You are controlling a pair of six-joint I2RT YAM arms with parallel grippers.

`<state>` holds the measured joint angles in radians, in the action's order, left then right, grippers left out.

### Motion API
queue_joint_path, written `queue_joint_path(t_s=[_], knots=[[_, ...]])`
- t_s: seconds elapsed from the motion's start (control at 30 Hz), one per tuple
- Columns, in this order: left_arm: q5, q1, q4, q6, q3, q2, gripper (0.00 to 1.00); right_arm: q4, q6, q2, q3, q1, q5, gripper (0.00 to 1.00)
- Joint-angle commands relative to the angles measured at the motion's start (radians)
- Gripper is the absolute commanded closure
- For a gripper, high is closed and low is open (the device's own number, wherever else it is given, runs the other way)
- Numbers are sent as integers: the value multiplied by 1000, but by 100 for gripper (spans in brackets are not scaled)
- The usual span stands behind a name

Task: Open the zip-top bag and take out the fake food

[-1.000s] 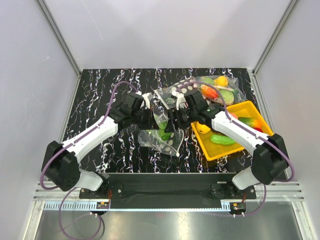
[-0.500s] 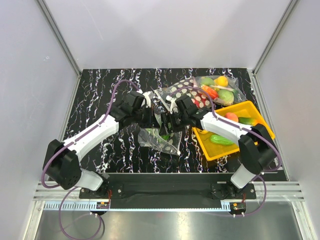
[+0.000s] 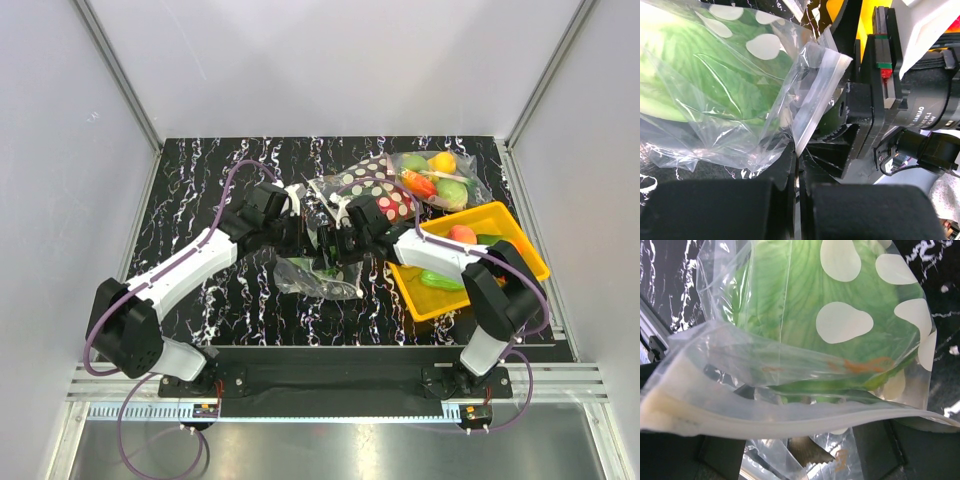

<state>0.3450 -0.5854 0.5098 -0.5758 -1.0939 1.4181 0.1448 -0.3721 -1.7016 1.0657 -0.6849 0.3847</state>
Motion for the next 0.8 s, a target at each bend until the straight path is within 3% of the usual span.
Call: queue_joint_path(t_s=[0.0,0.1,0.23,0.5,0.67,0.77], knots=[[51,-2,-43,-5,-37,-1,100,-136,-14,-13,-4,-24,-6,20],[64,-2,-53,-12,-35,-2,100,-212,-19,-36,4,-30,0,25],[68,-2,-54,-15,-35,-4,100,-255,-27,-64,16,-36,13,43],[45,-1,-51,-10,-9,-22,100,-226,-28,-53,37,-41,17,90],[-18,7,4,7,-6,-25,100,-151,10,37,34,-41,-58,100],[-54,24,22,10,0,-41,100,-62,33,83,40,-41,-96,100]])
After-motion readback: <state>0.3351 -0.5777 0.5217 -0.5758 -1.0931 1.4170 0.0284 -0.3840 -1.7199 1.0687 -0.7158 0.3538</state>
